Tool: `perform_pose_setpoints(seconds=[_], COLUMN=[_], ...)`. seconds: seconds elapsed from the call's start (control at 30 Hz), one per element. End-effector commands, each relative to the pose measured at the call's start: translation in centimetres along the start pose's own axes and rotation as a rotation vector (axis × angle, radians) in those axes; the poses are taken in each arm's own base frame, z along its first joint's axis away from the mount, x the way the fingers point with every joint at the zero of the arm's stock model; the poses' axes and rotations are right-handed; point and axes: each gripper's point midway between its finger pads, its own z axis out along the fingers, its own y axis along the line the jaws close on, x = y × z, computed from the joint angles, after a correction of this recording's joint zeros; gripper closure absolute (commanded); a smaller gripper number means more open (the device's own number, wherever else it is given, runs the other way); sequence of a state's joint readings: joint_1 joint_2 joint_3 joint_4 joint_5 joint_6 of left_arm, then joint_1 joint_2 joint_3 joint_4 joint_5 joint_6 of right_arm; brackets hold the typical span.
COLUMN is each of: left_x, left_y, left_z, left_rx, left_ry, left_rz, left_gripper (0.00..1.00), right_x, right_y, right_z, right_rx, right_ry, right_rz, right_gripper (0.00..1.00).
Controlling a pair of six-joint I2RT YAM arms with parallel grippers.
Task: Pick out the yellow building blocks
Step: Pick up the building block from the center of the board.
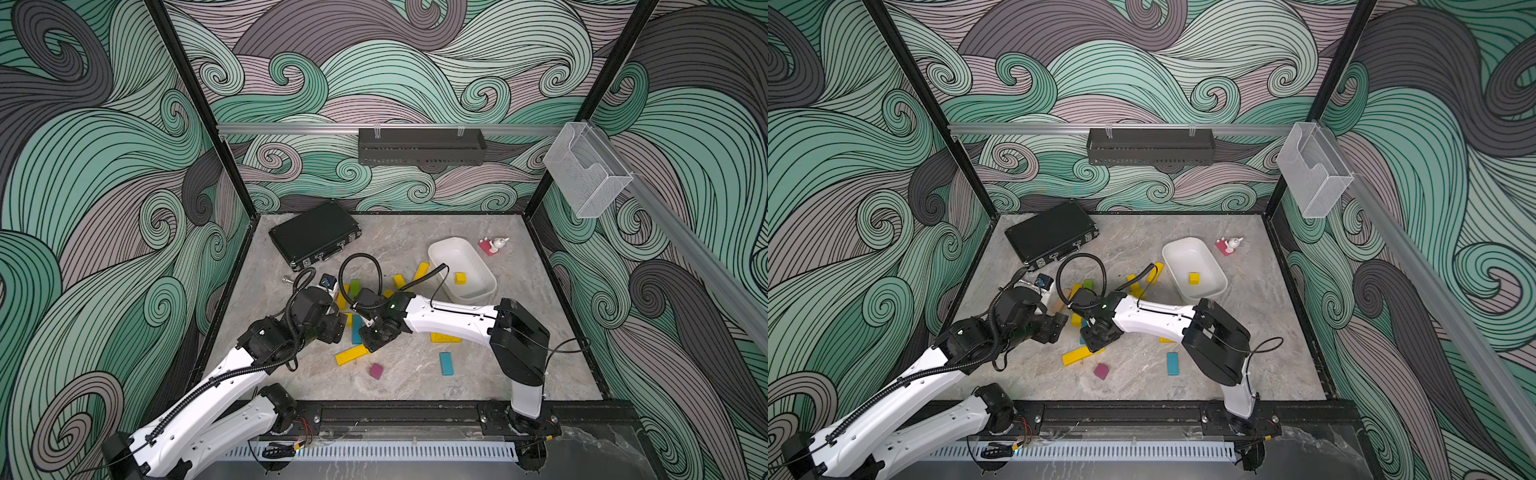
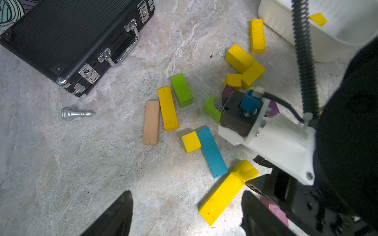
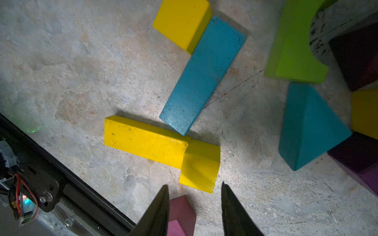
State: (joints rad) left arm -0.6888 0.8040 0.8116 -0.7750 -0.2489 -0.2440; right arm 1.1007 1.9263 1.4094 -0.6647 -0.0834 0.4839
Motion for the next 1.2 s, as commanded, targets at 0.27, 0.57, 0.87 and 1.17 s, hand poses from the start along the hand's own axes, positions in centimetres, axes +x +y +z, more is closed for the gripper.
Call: perform_pose_setpoints(seconds=[0.27,0.57,0.87,1.17], left_x=[-0.7,-0.8,-0.9,-0.8], left_y=[-0.6,-0.4,-0.4,-0.4], left_z=[-0.2,-0.1,-0.1,0.0], left_rx=[0.037,0.026,0.027,0.029], left_ry=[-0.034,-0.031,-0.033,-0.033], left_rz=[-0.003,0.0,0.0,-0.005], left_gripper=[0.18,0.15,0.15,0.15], right_x=[0.8,0.8,0.8,1.0], right_y=[-0.1,0.0,-0.1,-0.3], right_z=[1.4,2.3,2.6,2.8], right_rx=[0.045,0.073,0.082,0.092], right_ry=[0.039,0.052,0.054,0.062], right_rz=[0.009,-0.001,-0.004,-0.004], right_gripper=[0.56,0.54,0.56,0.6])
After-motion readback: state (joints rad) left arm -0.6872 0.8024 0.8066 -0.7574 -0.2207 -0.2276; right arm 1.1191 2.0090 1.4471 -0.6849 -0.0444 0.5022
